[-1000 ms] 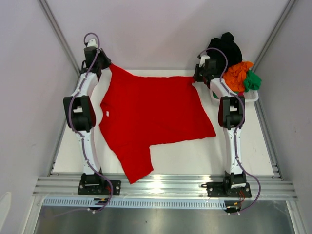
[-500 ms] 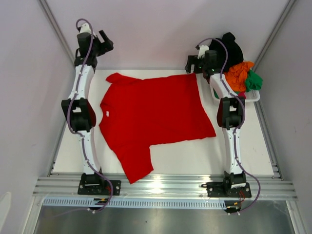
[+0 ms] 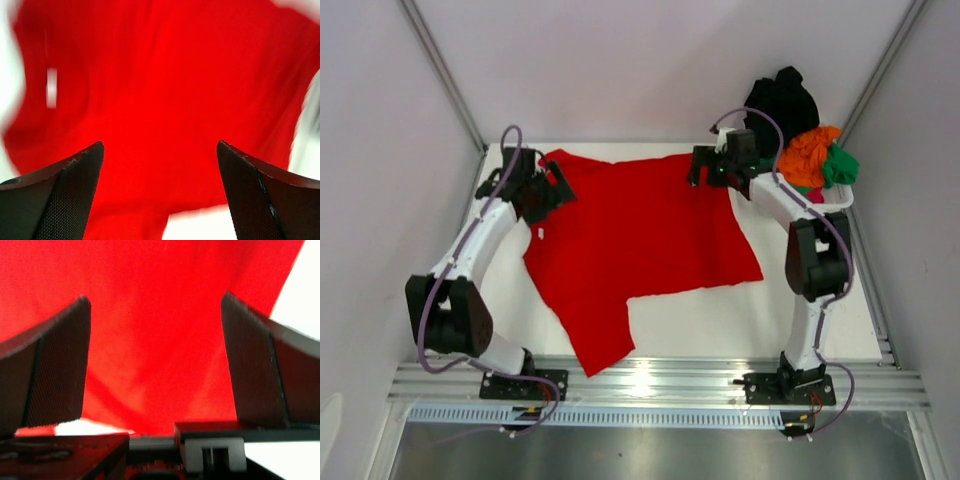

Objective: Fold and stack the t-shirts
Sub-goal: Flatten the tshirt out

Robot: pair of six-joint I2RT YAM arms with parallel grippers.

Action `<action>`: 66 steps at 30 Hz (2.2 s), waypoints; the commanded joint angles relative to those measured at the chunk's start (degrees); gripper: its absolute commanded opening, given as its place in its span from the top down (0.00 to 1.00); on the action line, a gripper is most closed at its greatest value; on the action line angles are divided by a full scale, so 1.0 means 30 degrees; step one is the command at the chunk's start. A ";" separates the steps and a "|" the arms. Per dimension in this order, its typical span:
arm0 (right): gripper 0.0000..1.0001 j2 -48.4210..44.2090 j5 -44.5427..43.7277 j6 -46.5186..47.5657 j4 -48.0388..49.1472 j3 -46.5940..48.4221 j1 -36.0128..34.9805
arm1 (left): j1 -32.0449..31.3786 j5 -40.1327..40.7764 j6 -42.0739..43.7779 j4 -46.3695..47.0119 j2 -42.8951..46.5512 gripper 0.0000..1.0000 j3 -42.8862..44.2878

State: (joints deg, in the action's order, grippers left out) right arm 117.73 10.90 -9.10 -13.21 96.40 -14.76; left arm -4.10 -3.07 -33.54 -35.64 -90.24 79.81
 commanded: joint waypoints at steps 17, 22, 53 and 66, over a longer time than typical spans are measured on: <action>0.16 -0.4616 -0.2957 -0.4728 0.1327 -1.0891 -0.1552 | -0.0011 0.2136 -0.8537 0.1919 0.1339 0.91 -1.0051; 0.27 -0.4089 -0.3105 -0.5168 0.1357 -1.1683 -0.1816 | -0.0011 0.3189 -0.8361 0.0574 0.0432 0.99 -0.9584; 0.31 -0.8774 -0.5511 -0.6137 -0.3768 -1.3123 -0.4866 | 0.3212 0.1847 0.0574 0.0129 0.5026 0.21 -1.0195; 0.17 -0.9829 -0.3866 -0.4963 -0.4768 -1.0481 -0.2408 | 0.2977 0.2048 0.0398 -0.0719 0.2864 0.31 -1.1662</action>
State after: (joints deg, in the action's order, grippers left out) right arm 90.72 -2.44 -24.25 -26.48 64.36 -24.71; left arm 5.19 2.79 -33.80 -38.26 -81.01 44.84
